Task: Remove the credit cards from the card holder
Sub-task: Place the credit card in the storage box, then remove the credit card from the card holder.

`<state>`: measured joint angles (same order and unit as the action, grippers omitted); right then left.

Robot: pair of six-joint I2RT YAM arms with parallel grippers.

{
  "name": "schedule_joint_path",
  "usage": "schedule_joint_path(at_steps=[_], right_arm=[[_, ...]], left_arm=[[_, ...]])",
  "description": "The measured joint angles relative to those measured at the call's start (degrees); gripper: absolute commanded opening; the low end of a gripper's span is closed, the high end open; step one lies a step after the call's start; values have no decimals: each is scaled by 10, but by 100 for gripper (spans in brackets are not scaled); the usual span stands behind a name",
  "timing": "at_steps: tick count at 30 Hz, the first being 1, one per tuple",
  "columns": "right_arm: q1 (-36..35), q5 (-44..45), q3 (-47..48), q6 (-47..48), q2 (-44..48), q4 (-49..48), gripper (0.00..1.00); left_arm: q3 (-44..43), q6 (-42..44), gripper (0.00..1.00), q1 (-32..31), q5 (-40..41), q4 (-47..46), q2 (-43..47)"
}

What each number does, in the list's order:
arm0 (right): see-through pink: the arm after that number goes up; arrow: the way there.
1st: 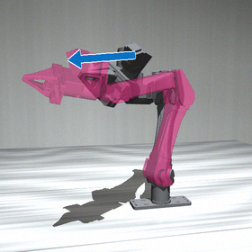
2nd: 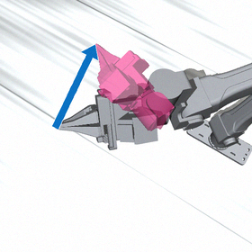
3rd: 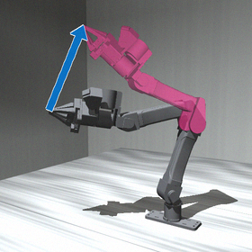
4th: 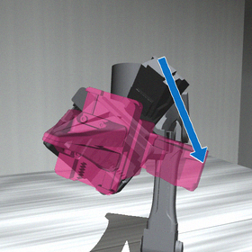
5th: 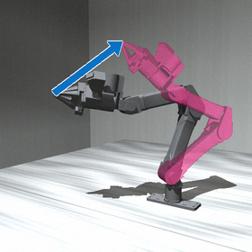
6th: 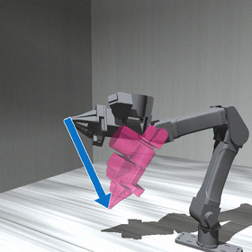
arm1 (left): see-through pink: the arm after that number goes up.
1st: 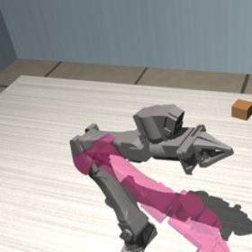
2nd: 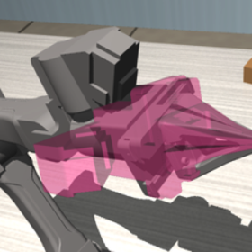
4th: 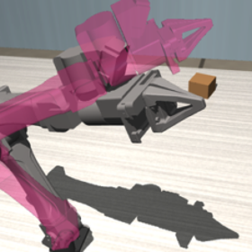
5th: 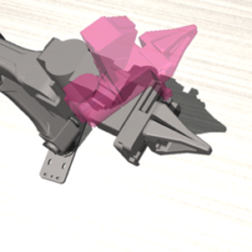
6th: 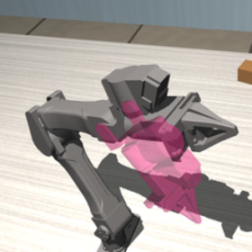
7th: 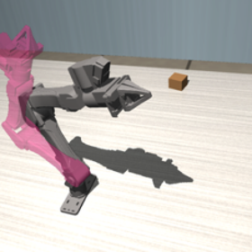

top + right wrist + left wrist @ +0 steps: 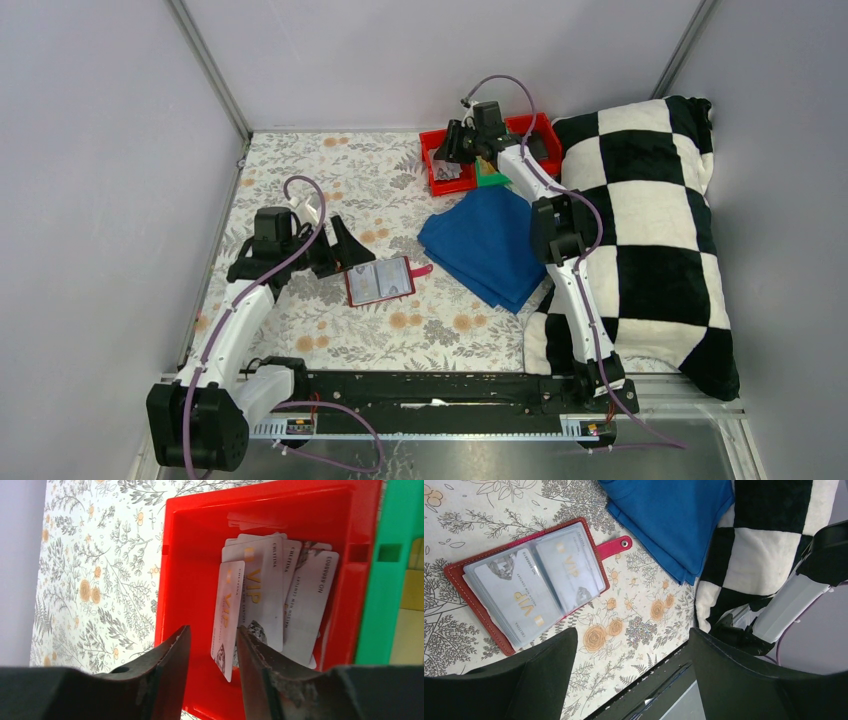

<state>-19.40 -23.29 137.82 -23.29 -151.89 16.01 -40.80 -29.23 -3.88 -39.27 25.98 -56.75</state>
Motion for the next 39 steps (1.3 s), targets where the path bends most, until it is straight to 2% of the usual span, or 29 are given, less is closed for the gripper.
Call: schedule_joint_path(at_steps=[9,16,19,24,29,35,39], right_arm=[[-5,10,1,10,12,10,69],[-4,72,-58,33,111,32,76],[-4,94,-151,43,202,31,76],[-6,89,-400,39,396,-14,77],[-45,73,-617,5,531,-63,77],[-177,71,-748,-35,551,-87,74],[-238,56,-769,-66,537,-109,72]], left_arm=[[0,13,87,0,-1,-16,-5],[0,16,87,0,-1,-22,-17],[0,14,87,1,-2,-31,-19],[4,-1,88,0,7,-61,-29],[34,-29,88,-1,43,-77,-43],[50,-66,86,-16,108,-76,-58],[52,-83,82,-29,160,-75,-59]])
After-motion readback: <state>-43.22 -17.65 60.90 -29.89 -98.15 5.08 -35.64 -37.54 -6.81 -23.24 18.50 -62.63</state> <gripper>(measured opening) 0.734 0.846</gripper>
